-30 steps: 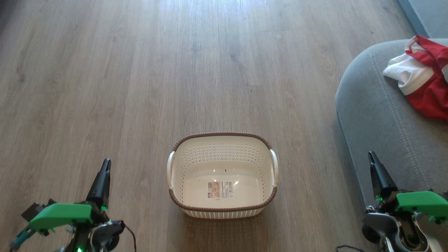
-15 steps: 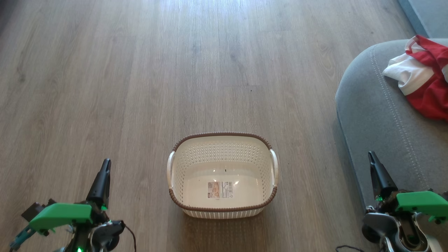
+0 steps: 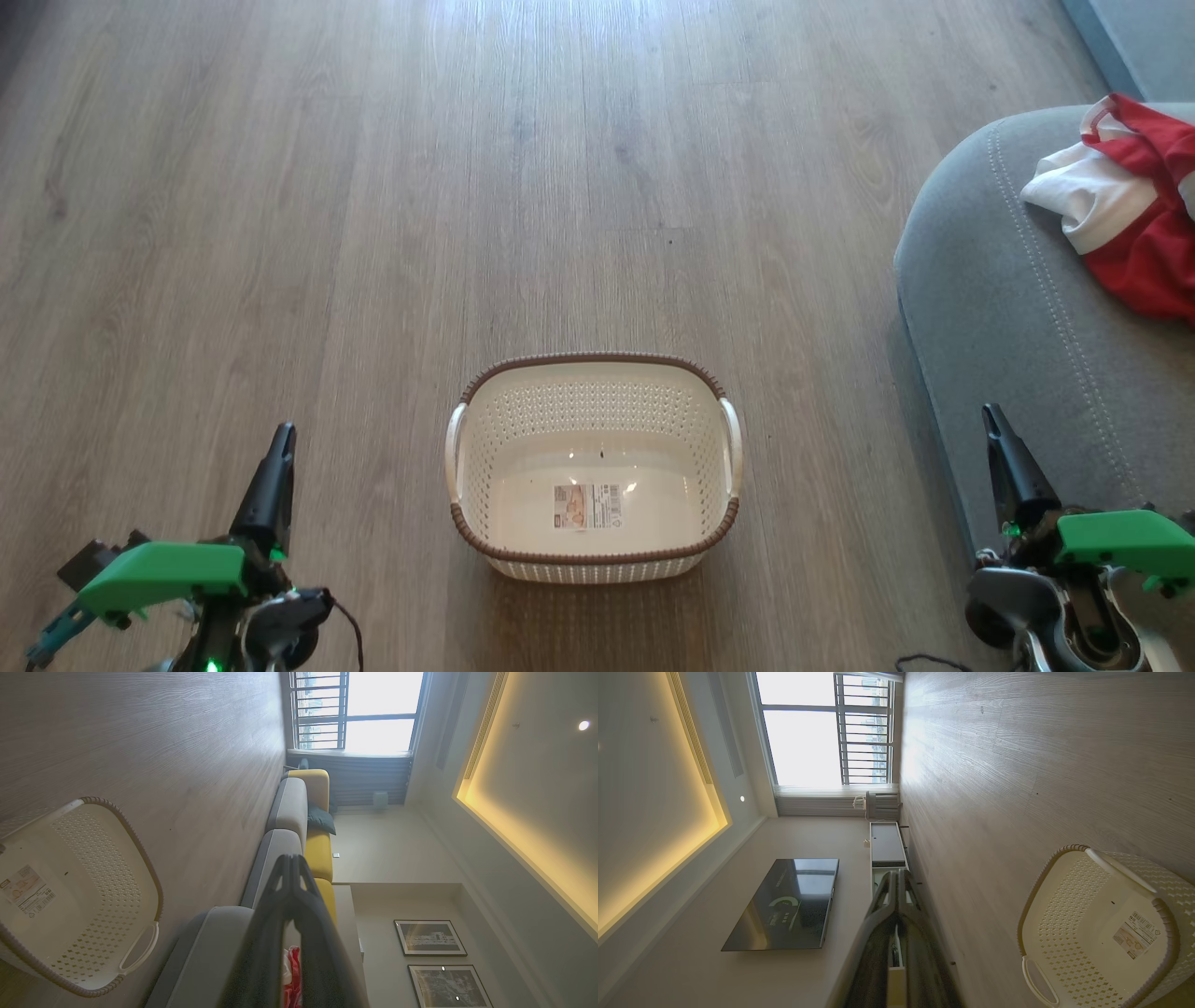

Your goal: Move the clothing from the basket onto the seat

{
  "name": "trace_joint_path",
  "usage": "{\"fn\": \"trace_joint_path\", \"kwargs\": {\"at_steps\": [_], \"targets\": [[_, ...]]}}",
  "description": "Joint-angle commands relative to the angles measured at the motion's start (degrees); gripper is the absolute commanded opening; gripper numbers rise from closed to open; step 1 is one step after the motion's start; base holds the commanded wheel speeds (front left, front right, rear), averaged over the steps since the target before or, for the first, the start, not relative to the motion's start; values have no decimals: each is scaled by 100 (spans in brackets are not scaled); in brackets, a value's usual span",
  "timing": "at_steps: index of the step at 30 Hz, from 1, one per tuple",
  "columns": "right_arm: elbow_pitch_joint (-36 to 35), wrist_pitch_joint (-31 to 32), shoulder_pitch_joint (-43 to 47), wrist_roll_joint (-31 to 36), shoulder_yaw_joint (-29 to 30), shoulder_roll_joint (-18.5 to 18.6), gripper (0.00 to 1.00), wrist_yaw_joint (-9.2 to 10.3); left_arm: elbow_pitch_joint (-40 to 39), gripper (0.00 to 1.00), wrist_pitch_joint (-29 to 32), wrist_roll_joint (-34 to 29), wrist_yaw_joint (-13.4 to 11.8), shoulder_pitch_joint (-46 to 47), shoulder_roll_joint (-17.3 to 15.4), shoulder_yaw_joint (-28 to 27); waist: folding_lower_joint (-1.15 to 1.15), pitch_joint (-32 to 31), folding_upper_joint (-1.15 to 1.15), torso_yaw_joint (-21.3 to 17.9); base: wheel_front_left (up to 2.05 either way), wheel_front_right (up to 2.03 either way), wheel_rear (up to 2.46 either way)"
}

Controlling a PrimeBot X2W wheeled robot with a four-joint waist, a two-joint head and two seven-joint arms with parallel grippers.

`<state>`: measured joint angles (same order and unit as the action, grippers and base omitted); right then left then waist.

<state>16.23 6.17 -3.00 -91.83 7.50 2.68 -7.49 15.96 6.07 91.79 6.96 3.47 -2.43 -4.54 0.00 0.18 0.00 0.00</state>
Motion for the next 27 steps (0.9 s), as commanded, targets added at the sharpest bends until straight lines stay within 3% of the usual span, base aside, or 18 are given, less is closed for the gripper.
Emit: {"fn": "trace_joint_path", "kwargs": {"at_steps": [1,27], "targets": [[-221,31,-318,-34,-99,20,0,0,-191,0,41,38,53,272,-44,-197,0,0,0,0,0,0,0],[-221,31,-318,-34,-99,20,0,0,-191,0,41,39,53,272,-44,-197,0,0,0,0,0,0,0]]}}
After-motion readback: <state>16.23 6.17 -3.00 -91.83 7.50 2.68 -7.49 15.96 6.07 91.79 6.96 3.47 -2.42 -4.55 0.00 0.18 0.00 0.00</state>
